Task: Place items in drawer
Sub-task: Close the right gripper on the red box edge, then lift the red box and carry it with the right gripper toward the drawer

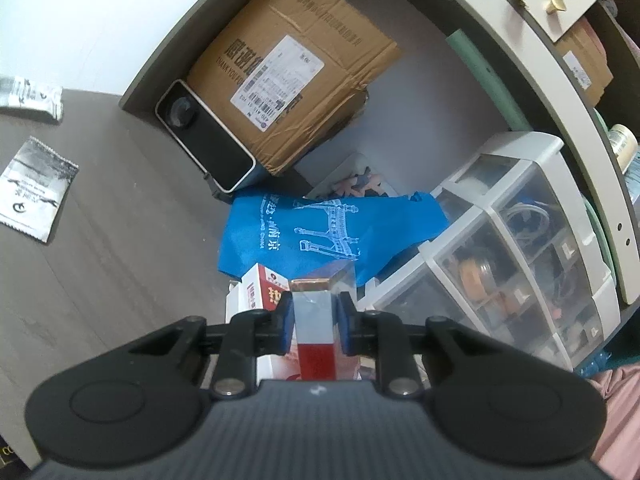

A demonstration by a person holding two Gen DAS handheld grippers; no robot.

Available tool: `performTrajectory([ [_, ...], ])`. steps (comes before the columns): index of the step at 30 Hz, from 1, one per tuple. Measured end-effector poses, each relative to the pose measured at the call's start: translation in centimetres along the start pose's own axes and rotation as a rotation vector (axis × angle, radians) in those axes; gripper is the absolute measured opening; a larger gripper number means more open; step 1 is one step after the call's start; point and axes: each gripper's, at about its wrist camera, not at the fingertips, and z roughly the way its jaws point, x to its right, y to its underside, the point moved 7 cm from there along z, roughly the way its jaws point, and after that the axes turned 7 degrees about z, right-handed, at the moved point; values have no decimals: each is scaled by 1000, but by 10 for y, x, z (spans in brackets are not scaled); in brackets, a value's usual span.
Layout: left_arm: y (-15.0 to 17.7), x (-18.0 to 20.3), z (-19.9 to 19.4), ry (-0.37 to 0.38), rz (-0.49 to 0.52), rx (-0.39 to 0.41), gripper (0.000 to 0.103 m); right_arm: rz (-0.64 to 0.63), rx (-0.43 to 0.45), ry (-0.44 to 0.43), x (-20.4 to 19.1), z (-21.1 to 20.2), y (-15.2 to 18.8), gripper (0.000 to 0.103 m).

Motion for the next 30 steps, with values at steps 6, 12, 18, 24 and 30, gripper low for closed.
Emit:
performTrajectory([
  [6, -1, 1, -5, -3, 5, 9, 103, 42, 8, 2, 11, -21, 3, 20],
  [12, 0, 4, -9, -7, 9, 16, 103, 146, 13, -25, 28, -33, 1, 20],
  [18, 0, 8, -14, -8, 19, 25, 103, 234, 22, -53, 42, -46, 2, 19],
  [24, 1, 12, -19, -11, 27, 31, 103, 305, 31, -91, 52, -61, 4, 19],
  [30, 2, 15, -23, -13, 33, 36, 103, 387, 39, -144, 61, -75, 8, 19],
])
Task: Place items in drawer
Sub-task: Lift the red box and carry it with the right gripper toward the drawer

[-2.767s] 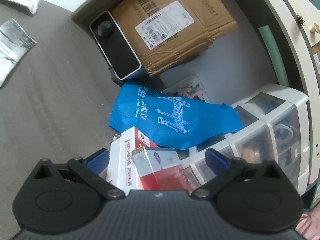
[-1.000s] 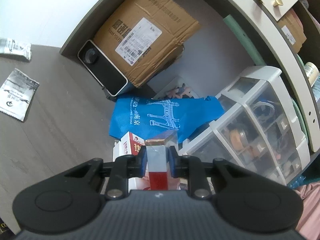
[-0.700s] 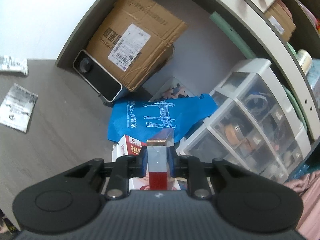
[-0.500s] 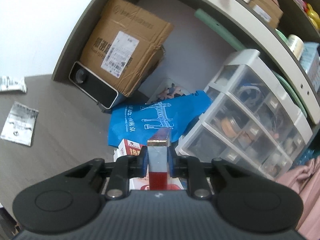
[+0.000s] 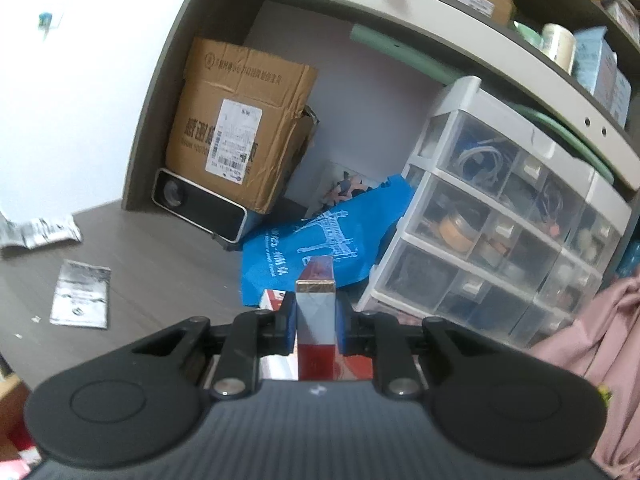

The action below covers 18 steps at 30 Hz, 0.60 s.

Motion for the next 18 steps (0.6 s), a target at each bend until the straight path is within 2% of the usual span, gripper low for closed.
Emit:
performTrajectory([
  [18, 4, 6, -7, -3, 18, 9, 103, 77, -7, -175, 18, -68, 13, 19],
])
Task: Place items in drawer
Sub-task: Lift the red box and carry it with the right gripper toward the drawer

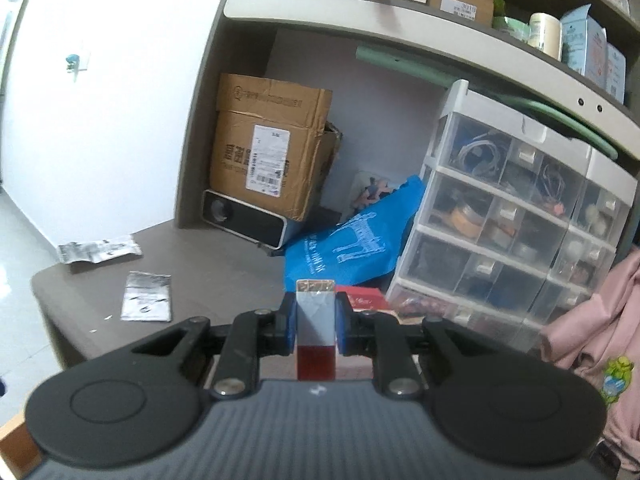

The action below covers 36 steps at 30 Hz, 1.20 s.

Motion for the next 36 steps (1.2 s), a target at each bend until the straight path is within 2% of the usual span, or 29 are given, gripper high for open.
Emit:
performTrajectory([
  [14, 3, 8, -8, -6, 16, 13, 103, 62, -50, -161, 10, -60, 26, 19],
  [26, 11, 13, -11, -19, 27, 5, 103, 213, -194, -376, 31, -92, 82, 19],
  [33, 17, 19, -8, -28, 42, -11, 103, 252, -306, -448, 47, -96, 122, 19],
  [36, 18, 22, -6, -32, 49, -16, 103, 260, -337, -462, 58, -92, 129, 19],
])
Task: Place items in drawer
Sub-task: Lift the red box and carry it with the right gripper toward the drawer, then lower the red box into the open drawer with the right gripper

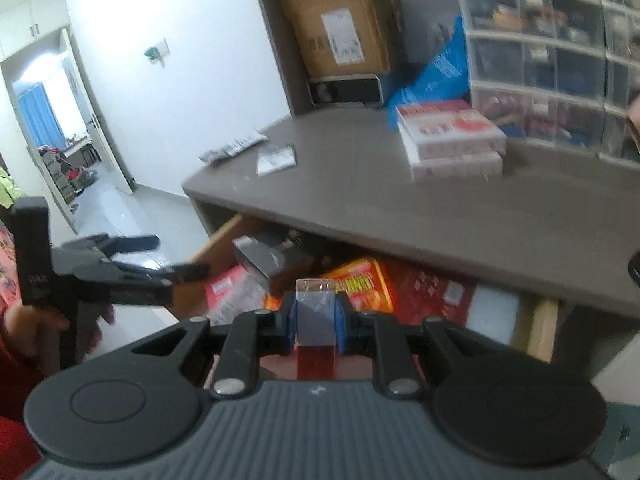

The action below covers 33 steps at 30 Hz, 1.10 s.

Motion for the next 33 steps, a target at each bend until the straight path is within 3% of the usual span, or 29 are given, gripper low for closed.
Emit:
performTrajectory([
  [10, 1, 9, 3, -4, 24, -10, 103, 42, -97, -39, 44, -1, 8, 20],
  [19, 4, 11, 9, -4, 28, -29, 103, -37, -195, 154, 62, 27, 39, 34],
  [20, 4, 12, 10, -2, 30, -30, 103, -46, -205, 175, 64, 30, 43, 34],
  [21, 4, 12, 11, 2, 31, -31, 103, -55, -216, 197, 66, 33, 46, 22],
  [27, 5, 11, 14, 2, 31, -37, 103, -108, -281, 326, 77, 50, 66, 28],
  [33, 5, 9, 15, -1, 22, -34, 103, -193, -276, 397, 62, 53, 60, 35],
])
